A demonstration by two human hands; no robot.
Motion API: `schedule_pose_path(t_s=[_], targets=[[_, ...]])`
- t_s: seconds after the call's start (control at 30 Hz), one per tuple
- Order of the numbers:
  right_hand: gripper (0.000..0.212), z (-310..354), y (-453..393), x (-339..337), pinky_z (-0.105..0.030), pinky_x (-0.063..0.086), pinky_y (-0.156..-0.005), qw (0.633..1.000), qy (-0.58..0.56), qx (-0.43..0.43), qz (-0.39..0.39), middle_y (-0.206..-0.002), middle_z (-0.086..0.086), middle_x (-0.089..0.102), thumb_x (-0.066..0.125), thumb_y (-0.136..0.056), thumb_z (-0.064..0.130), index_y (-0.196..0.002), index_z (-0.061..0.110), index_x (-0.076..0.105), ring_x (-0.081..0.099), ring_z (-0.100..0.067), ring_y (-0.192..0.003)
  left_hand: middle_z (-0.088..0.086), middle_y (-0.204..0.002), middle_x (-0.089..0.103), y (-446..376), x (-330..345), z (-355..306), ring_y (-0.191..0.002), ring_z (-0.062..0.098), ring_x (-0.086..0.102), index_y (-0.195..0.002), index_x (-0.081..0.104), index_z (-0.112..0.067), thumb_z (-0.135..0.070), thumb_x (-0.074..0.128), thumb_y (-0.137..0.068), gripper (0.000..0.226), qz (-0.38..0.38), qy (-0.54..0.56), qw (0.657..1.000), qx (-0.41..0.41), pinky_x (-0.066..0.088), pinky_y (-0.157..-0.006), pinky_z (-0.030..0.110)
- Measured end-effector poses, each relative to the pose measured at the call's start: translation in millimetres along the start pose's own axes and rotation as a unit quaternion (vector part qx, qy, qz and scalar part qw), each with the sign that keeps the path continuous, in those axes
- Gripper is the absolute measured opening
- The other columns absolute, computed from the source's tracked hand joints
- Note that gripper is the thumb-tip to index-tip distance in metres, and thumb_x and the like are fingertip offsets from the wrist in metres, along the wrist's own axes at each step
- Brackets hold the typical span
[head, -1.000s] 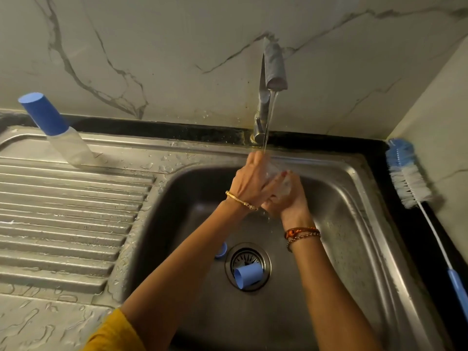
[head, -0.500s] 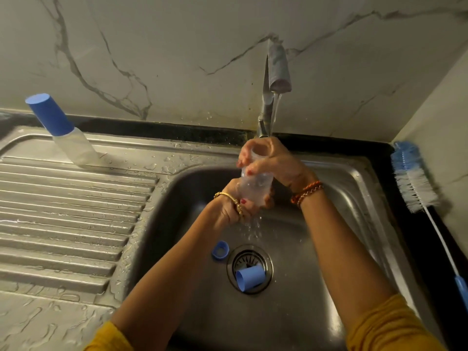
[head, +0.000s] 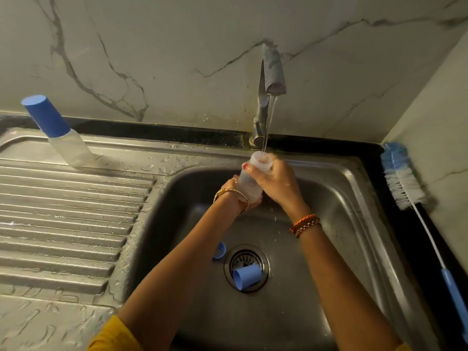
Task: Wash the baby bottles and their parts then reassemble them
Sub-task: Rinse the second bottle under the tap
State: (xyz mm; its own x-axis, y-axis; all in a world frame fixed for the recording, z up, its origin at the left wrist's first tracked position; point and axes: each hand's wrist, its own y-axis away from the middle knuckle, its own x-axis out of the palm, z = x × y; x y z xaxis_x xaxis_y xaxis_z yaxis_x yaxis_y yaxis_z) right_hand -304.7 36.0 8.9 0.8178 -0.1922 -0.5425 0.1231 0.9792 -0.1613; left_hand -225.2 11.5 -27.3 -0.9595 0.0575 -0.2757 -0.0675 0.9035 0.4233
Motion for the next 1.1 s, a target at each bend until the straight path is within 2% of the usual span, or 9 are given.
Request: schedule_pose_path(t_s=[0.13, 0.33, 0.43, 0.53, 0.63, 0.73, 0.87, 0.97, 1.1], targets=[[0.053, 6.4, 6.6, 2.6, -0.024, 0.044, -0.072, 0.993, 0.091, -0.005, -0.072, -0.114, -0.004, 0.060, 0.059, -0.083, 0.050, -0.121, 0.014, 0.051, 0.059, -0.018, -0.100, 0.008, -0.141, 0.042, 4.9, -9.5, -6.3, -0.127, 0.025, 0.045, -0.138, 0.037, -0.004, -0.029, 0.035, -0.100, 0.046, 0.056, 0.302, 0.944, -0.116, 0.049, -0.070, 0.016], [0.049, 13.7, 13.7, -0.9, -0.016, 0.043, -0.062, 0.980, 0.074, -0.059, -0.176, -0.109, -0.005, 0.062, 0.063, -0.082, 0.046, -0.114, 0.009, 0.054, 0.058, -0.013, -0.089, 0.014, -0.140, 0.045, 14.8, -24.9, 11.0, -0.134, 0.028, 0.037, -0.133, 0.045, -0.002, -0.027, 0.028, -0.101, 0.043, 0.006, 0.315, 0.928, -0.199, 0.028, -0.108, 0.041], [0.052, 11.0, 11.9, 1.0, -0.027, 0.047, -0.072, 0.991, 0.109, 0.004, -0.084, -0.113, -0.008, 0.063, 0.062, -0.082, 0.048, -0.117, 0.010, 0.055, 0.060, -0.020, -0.098, 0.014, -0.144, 0.039, 22.4, -28.1, 10.8, -0.136, 0.028, 0.034, -0.139, 0.036, -0.002, -0.025, 0.025, -0.102, 0.045, 0.025, 0.336, 0.921, -0.197, 0.028, -0.109, 0.037], [0.049, 15.6, 14.8, -4.0, -0.023, 0.040, -0.066, 0.980, 0.072, -0.031, -0.182, -0.110, -0.004, 0.063, 0.061, -0.083, 0.047, -0.116, 0.012, 0.054, 0.060, -0.018, -0.094, 0.017, -0.139, 0.045, 30.1, -29.8, 2.8, -0.131, 0.031, 0.040, -0.132, 0.044, 0.000, -0.028, 0.027, -0.102, 0.045, 0.048, 0.336, 0.924, -0.176, 0.034, -0.104, 0.038], [0.049, 13.3, 19.1, 0.0, -0.027, 0.045, -0.071, 0.987, 0.138, -0.028, -0.073, -0.112, -0.005, 0.062, 0.062, -0.082, 0.047, -0.117, 0.013, 0.055, 0.060, -0.020, -0.099, 0.015, -0.111, 0.059, 34.7, -27.6, 0.2, -0.109, 0.028, 0.054, -0.115, 0.053, 0.001, -0.032, 0.025, -0.102, 0.046, 0.066, 0.355, 0.911, -0.200, 0.041, -0.083, 0.035], [0.046, 16.1, 17.2, -6.7, -0.028, 0.045, -0.067, 0.982, 0.080, -0.037, -0.169, -0.108, -0.005, 0.063, 0.062, -0.083, 0.045, -0.114, 0.012, 0.054, 0.060, -0.019, -0.093, 0.019, -0.131, 0.051, 36.4, -26.7, -2.8, -0.125, 0.032, 0.045, -0.127, 0.048, 0.000, -0.033, 0.023, -0.102, 0.049, 0.079, 0.383, 0.898, -0.202, 0.035, -0.102, 0.039], [0.049, 9.7, 15.6, -3.4, -0.027, 0.045, -0.071, 0.987, 0.149, -0.028, -0.058, -0.112, -0.006, 0.063, 0.062, -0.083, 0.047, -0.117, 0.012, 0.055, 0.059, -0.019, -0.097, 0.021, -0.135, 0.048, 41.1, -26.9, -0.6, -0.128, 0.034, 0.043, -0.132, 0.043, 0.002, -0.033, 0.024, -0.102, 0.050, 0.071, 0.380, 0.897, -0.214, 0.034, -0.102, 0.040], [0.046, 14.5, 13.9, -4.6, -0.023, 0.039, -0.064, 0.981, 0.105, -0.060, -0.152, -0.108, -0.003, 0.063, 0.060, -0.085, 0.044, -0.115, 0.011, 0.053, 0.056, -0.011, -0.087, 0.020, -0.138, 0.045, 39.5, -28.3, -4.2, -0.131, 0.034, 0.040, -0.131, 0.045, 0.003, -0.032, 0.024, -0.102, 0.050, 0.074, 0.390, 0.892, -0.216, 0.029, -0.108, 0.040], [0.047, 11.9, 11.4, -1.0, -0.026, 0.044, -0.068, 0.983, 0.156, -0.048, -0.084, -0.112, -0.007, 0.063, 0.058, -0.086, 0.046, -0.118, 0.011, 0.053, 0.060, -0.019, -0.095, 0.019, -0.136, 0.048, 43.2, -28.9, -5.7, -0.130, 0.031, 0.041, -0.130, 0.045, 0.006, -0.033, 0.022, -0.102, 0.053, 0.085, 0.383, 0.894, -0.219, 0.032, -0.104, 0.037]])
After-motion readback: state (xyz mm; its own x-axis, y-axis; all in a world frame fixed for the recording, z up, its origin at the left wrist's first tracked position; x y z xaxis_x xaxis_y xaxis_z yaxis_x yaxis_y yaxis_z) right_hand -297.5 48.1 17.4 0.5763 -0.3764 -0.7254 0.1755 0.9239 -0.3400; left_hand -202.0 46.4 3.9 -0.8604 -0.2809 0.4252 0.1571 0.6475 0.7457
